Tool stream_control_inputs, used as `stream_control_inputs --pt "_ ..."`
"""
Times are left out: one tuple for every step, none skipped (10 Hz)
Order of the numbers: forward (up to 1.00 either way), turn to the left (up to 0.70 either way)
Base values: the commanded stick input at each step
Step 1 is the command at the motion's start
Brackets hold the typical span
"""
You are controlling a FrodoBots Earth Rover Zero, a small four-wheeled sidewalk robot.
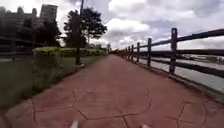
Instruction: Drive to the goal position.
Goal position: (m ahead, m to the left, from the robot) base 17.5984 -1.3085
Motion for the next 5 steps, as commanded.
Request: stream_control_inputs --pt "1.0 0.0" --pt "1.0 0.0" --pt "1.0 0.0" --pt "1.0 0.0" --pt "1.0 -0.1"
